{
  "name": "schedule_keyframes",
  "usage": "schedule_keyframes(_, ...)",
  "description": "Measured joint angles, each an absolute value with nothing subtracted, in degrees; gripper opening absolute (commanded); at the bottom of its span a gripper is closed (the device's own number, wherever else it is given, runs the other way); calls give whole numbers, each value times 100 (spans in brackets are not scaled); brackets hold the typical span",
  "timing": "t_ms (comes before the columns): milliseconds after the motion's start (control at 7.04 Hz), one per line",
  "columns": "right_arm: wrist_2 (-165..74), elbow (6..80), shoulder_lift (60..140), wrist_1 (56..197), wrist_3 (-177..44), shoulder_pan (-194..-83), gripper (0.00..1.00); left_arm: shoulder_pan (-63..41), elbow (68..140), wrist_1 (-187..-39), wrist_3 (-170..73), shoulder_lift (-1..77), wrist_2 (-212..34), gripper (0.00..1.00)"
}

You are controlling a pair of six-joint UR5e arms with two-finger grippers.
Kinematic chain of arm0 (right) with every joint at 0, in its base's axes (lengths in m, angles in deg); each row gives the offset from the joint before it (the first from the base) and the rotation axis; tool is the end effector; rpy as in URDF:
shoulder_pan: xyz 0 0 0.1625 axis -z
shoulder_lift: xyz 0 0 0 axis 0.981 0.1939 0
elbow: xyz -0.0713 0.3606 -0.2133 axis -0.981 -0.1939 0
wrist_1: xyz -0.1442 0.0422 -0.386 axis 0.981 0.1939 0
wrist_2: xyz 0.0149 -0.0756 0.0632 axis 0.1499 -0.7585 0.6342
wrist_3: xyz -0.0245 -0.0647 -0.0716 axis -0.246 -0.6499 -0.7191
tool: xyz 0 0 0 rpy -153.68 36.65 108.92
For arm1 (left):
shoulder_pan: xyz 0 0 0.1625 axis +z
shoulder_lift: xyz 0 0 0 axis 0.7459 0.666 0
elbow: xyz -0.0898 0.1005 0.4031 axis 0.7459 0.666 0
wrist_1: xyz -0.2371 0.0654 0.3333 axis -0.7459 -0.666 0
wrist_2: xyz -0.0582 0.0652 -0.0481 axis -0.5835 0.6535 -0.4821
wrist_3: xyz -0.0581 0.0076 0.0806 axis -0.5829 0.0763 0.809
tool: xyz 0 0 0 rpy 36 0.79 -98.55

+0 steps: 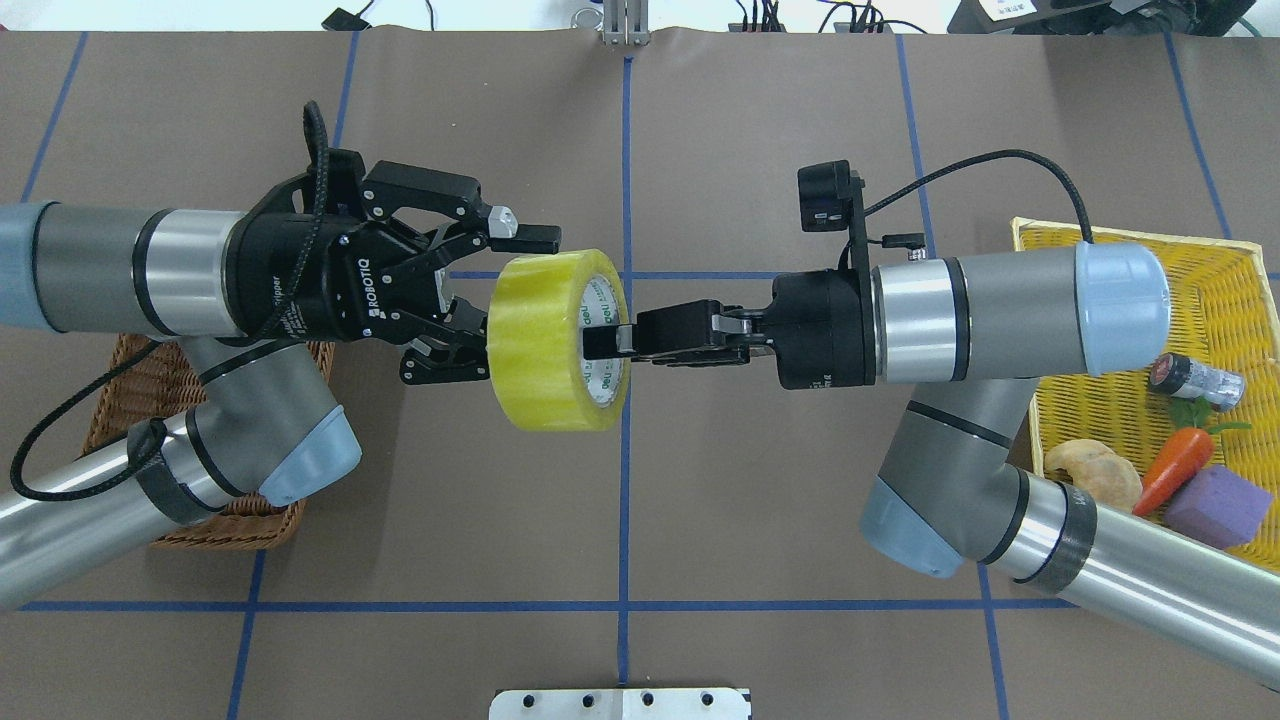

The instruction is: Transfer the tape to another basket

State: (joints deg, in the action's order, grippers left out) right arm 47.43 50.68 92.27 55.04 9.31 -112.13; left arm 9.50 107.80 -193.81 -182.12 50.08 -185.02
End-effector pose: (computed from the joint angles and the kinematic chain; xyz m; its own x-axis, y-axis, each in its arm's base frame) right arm -0.3920 -0.3652 0.1633 -0.4600 -0.2527 0.8512 -0.1662 0.9662 0.1970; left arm 0.3459 -0.3893 0.1630 -0.6113 -0.4789 -0.6301 -0.3550 0.8775 -0.3225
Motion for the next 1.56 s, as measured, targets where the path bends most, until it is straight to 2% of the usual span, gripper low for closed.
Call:
schedule_keyframes(142, 4725, 5068, 9226, 5507, 980, -11213, 81, 957, 10777, -19380, -18215, 5006, -18502, 47)
schedule_keyframes(284, 4703, 5068, 9226, 5506, 1029, -11213, 82, 961, 10774, -19380, -18224, 5005, -18504, 17)
schedule_keyframes(426, 4682, 5070, 9226, 5502, 1090, -11213, 82, 966, 10774, -19381, -18242, 4999, -18508, 0)
schedule_keyframes(710, 4662, 5085, 9226, 5500, 1169, -11213, 82, 988, 10790, -19400, -18273, 4983, -18511, 0)
schedule_keyframes(1136, 4698, 5129, 9259, 5500, 1203, -11257, 98, 1000, 10761, -19536, -18280, 4968, -18512, 0)
schedule_keyframes(1562, 5314, 5093, 9454, 5537, 1119, -11792, 99, 1001, 10739, -19529, -18278, 4938, -18511, 0)
